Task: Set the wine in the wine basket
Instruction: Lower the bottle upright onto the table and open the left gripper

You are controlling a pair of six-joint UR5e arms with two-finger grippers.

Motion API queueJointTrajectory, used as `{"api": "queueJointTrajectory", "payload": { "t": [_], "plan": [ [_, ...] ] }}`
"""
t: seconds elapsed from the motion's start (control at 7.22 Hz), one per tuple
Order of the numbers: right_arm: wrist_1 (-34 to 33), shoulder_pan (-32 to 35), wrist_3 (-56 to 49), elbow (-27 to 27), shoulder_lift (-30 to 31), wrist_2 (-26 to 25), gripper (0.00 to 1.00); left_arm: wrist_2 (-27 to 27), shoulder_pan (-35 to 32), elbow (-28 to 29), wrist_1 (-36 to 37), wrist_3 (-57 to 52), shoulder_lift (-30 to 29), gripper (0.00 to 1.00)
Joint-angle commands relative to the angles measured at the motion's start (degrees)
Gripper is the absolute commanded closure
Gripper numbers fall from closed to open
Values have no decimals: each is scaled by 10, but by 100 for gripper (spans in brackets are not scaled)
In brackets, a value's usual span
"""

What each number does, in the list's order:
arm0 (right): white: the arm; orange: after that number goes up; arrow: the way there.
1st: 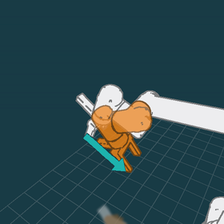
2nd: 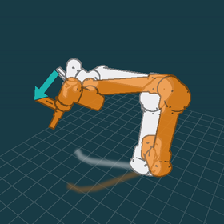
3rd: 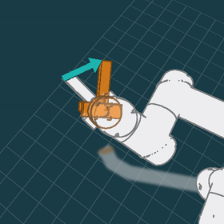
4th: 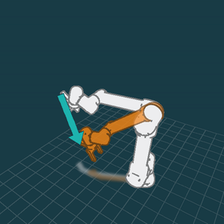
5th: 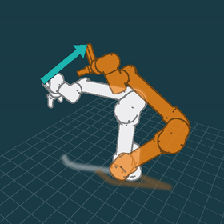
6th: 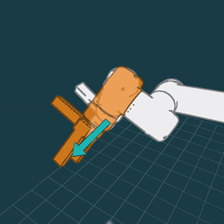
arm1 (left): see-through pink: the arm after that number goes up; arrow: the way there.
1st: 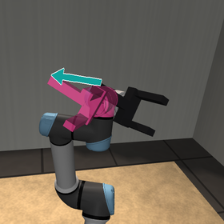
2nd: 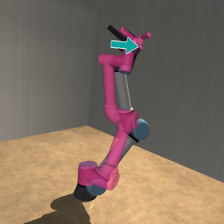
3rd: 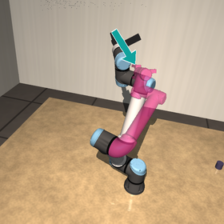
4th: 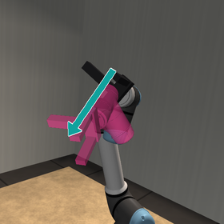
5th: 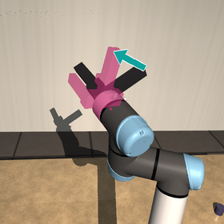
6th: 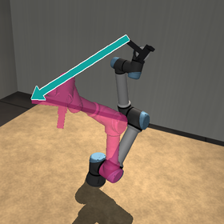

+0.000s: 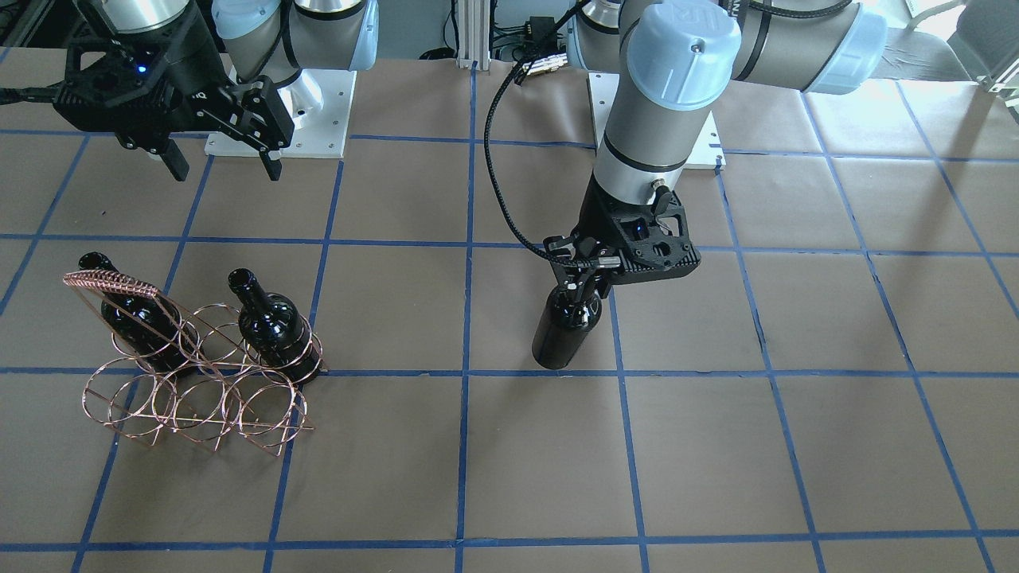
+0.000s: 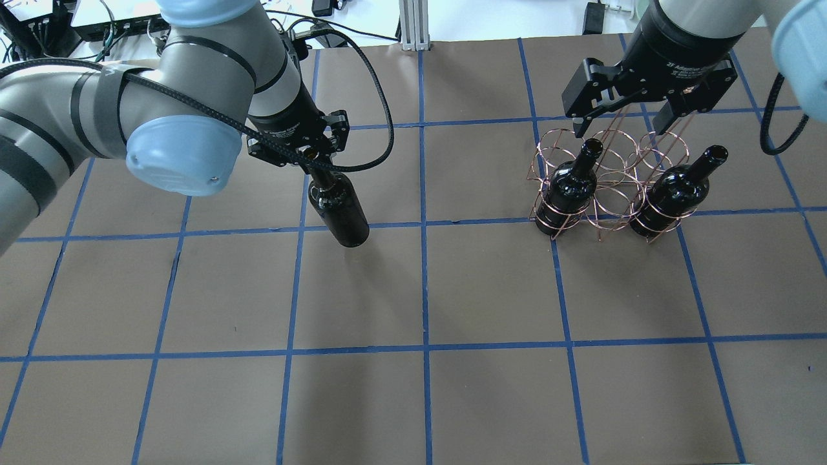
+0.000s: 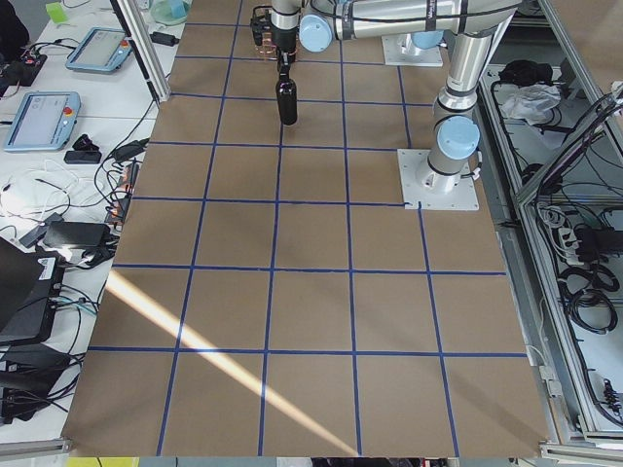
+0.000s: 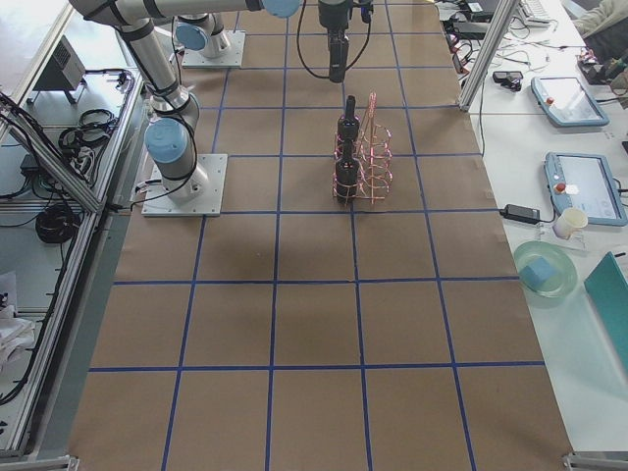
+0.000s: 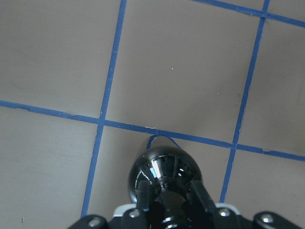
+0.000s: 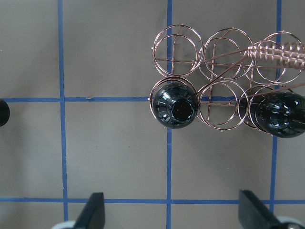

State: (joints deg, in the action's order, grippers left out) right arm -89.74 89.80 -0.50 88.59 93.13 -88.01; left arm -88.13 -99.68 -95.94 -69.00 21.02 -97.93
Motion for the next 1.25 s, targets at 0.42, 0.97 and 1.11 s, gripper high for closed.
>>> {"api": "queueJointTrajectory", "payload": {
  "t": [0.42,0.97,1.11],
  "plan": [
    [2,-1,6,-5,2,-7,0,-15,-28,-4,3,-3,-6,100],
    [0,8,52,-10,12,4,0,-35,-30,-4,4,2,-8,100],
    [1,8,52,-10,15,5,0,-38,-30,-5,2,-2,-8,87]
  ]
}}
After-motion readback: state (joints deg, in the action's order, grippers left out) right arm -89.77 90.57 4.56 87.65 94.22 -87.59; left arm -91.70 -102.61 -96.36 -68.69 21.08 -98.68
